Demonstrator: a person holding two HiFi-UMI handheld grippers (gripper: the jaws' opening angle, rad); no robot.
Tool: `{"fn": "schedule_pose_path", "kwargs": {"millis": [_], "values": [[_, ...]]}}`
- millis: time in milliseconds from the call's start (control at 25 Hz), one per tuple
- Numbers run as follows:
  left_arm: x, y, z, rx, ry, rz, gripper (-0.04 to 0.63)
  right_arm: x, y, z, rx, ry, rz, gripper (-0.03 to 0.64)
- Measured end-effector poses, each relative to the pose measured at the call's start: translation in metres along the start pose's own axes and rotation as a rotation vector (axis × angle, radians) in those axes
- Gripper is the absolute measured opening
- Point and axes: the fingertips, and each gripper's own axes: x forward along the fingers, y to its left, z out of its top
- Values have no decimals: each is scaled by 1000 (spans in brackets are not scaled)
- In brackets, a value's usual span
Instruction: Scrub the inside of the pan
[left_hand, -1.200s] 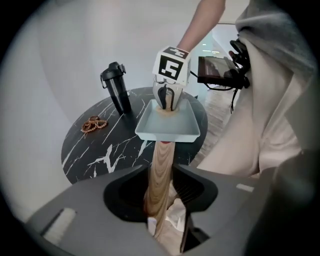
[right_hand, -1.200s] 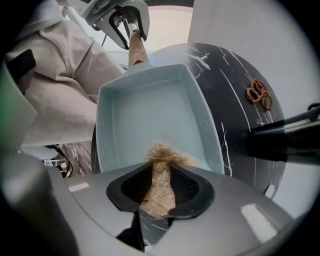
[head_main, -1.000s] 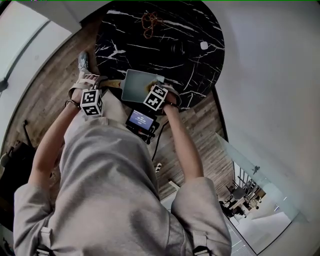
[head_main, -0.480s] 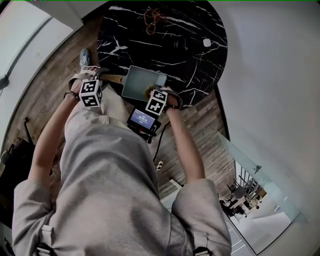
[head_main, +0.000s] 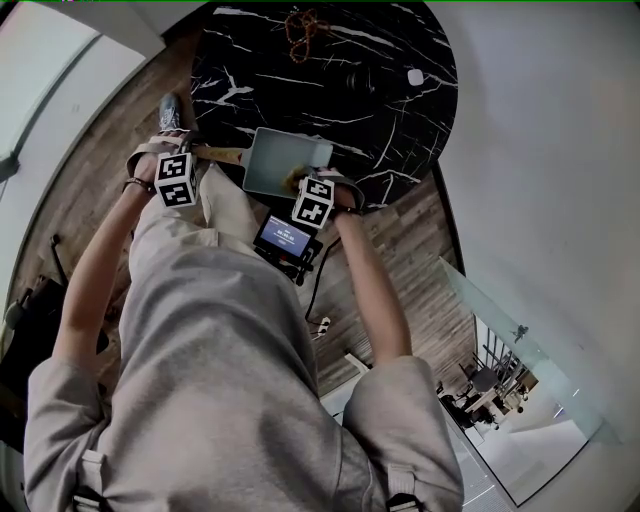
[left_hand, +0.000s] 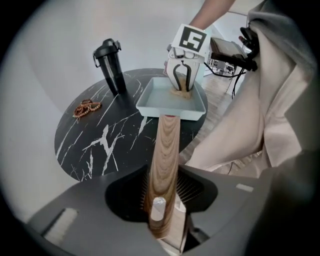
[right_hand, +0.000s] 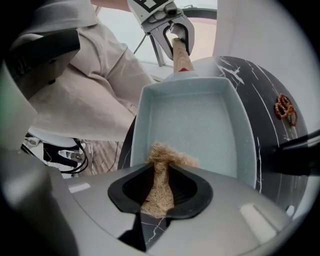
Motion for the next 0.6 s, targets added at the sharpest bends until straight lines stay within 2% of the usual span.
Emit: {"fn": "schedule_pose_path", "kwargs": {"millis": [80, 200, 400, 600], "values": [[2, 0, -3, 16, 29, 6, 138, 0, 0, 4, 4, -17, 7, 103], [3, 0, -3, 25, 31, 9, 135, 0, 2, 10, -3, -42, 27, 100], [2, 1, -2, 6, 28, 5, 140, 2, 2, 35, -14, -124, 85, 94], [5, 1, -4, -11, 34, 4, 144, 3, 2, 60, -43, -161, 122, 89]]}}
